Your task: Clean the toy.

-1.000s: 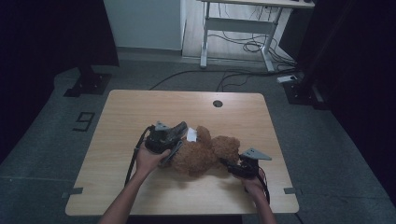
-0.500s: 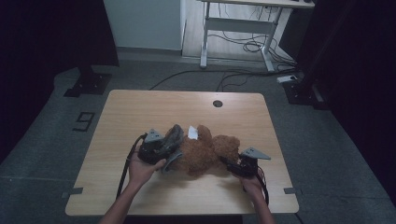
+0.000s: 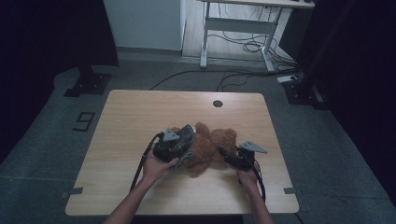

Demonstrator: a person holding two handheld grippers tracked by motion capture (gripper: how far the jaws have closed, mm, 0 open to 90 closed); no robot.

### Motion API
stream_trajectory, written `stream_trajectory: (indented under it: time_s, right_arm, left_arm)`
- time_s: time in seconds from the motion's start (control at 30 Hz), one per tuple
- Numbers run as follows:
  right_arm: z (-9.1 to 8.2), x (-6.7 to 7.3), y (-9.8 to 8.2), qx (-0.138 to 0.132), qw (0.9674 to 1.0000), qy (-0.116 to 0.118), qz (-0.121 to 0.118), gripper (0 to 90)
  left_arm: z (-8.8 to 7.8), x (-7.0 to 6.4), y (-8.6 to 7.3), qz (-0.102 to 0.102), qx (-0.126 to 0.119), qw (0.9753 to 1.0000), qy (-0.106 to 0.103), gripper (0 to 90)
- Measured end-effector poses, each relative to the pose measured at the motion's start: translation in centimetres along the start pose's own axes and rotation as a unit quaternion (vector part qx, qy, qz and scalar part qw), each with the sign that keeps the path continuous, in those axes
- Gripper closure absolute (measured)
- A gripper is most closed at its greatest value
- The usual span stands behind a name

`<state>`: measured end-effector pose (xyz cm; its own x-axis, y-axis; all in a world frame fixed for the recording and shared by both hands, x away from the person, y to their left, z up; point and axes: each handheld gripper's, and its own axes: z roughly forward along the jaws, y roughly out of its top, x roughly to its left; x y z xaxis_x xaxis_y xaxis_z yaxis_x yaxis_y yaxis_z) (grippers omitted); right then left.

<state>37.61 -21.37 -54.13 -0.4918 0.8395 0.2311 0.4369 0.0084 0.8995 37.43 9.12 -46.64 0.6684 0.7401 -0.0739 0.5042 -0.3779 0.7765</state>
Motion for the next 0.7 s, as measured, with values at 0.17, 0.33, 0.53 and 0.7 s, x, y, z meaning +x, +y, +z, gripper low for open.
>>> stream_trajectory:
  time_s: [0.17, 0.33, 0.53, 0.7]
  right_arm:
    - [1.5, -0.7, 0.8, -0.007, 0.9998, -0.016, 0.008, 43.3]
    - [2.2, -1.4, 1.4, -0.004, 0.9998, -0.019, 0.011, 43.2]
    - [1.7, -1.5, 1.2, 0.001, 0.9999, -0.007, 0.011, 43.0]
    - [1.4, -1.4, 0.8, -0.001, 1.0000, -0.003, 0.009, 43.0]
  left_arm:
    - [1.6, 0.9, 1.4, 0.011, 0.001, 0.9994, 0.033, 74.1]
    - [2.0, 1.6, 2.0, -0.010, -0.005, 0.9997, 0.021, 73.9]
    - [1.1, 2.2, 4.9, -0.019, -0.021, 0.9993, 0.025, 73.6]
    - [3.1, 2.3, 6.9, -0.033, -0.005, 0.9993, 0.016, 73.3]
